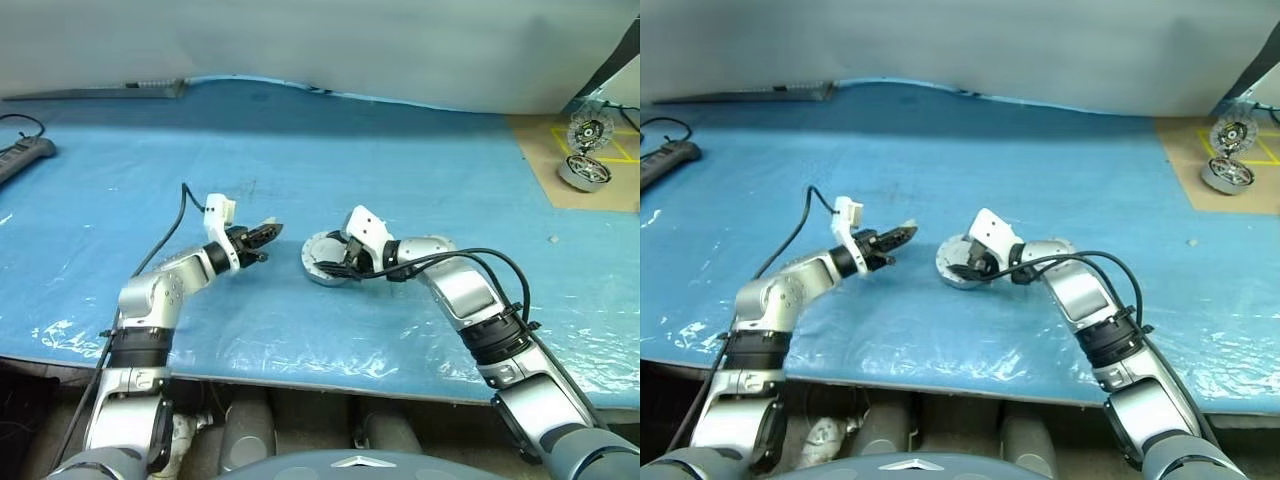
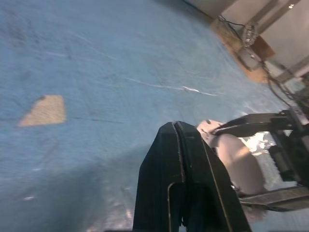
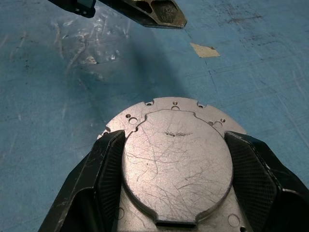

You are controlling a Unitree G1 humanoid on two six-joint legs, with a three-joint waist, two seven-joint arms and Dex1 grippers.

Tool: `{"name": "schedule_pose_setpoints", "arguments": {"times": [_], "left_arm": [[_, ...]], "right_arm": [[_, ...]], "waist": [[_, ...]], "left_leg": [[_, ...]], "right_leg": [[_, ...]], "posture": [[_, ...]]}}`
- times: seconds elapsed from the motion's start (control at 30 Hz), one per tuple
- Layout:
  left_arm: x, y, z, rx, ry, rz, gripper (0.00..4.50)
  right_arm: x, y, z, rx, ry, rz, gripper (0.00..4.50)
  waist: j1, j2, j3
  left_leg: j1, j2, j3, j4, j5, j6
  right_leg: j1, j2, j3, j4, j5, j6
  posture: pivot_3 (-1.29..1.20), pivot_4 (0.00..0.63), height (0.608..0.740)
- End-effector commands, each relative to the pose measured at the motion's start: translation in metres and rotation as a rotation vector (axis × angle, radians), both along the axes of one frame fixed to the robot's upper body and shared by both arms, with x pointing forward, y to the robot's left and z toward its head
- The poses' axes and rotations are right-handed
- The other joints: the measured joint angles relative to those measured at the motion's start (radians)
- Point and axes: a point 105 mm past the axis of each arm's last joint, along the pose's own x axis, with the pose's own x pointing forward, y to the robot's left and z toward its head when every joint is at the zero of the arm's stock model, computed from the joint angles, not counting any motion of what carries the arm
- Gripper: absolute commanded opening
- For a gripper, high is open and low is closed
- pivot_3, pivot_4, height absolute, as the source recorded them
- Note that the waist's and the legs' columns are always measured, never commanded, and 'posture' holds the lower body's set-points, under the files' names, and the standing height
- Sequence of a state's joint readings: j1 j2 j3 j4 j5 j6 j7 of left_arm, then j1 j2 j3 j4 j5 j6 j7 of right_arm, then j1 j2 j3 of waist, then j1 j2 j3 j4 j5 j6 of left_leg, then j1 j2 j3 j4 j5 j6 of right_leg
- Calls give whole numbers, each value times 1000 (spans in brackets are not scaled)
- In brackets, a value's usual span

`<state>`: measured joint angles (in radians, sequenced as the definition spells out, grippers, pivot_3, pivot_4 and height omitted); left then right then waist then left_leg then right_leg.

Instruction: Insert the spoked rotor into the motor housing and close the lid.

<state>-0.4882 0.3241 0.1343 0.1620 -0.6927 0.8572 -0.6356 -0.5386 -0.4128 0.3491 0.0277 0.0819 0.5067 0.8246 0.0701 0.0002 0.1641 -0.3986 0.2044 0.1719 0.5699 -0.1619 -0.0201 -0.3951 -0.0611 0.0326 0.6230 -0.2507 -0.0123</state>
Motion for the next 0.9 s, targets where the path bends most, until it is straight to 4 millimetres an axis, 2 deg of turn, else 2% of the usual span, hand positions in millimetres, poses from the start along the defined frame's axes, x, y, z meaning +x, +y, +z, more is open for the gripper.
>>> {"name": "schedule_pose_setpoints", "arguments": {"times": [0.03, 0.47, 0.63, 0.8, 0.9], "left_arm": [[1, -6, 9, -43, 21, -82, 0], [-7, -35, -14, 18, 85, -231, 0], [-9, -41, -25, 77, 103, -249, 0], [-9, -43, -27, 89, 105, -250, 0], [-8, -42, -27, 96, 103, -246, 0]], "right_arm": [[4, -15, -25, -80, 64, -77, 2955], [4, -12, -25, -79, 61, -76, 2955], [4, -12, -25, -79, 61, -76, 2955], [-2, -9, -21, -42, 72, -42, 2955], [-6, -10, -6, 28, 49, -23, 3989]], "waist": [[0, 0, 0], [0, 0, 0], [0, 0, 0], [1, 0, 0], [4, 0, 0]], "left_leg": [[0, 0, 0, 0, 0, 0], [0, 1, 0, -5, 0, 0], [1, 1, 0, -6, 0, 0], [4, 0, 0, -8, 0, 0], [5, 0, 0, -9, 0, 0]], "right_leg": [[0, 0, 0, 0, 0, 0], [0, 0, 0, -4, 0, 0], [0, -1, 0, -5, 0, 0], [4, -2, 0, -7, 0, 0], [5, -2, -1, -9, 0, 0]], "posture": [[0, 150, 740], [0, 150, 740], [0, 150, 740], [0, 150, 740], [0, 150, 740]]}}
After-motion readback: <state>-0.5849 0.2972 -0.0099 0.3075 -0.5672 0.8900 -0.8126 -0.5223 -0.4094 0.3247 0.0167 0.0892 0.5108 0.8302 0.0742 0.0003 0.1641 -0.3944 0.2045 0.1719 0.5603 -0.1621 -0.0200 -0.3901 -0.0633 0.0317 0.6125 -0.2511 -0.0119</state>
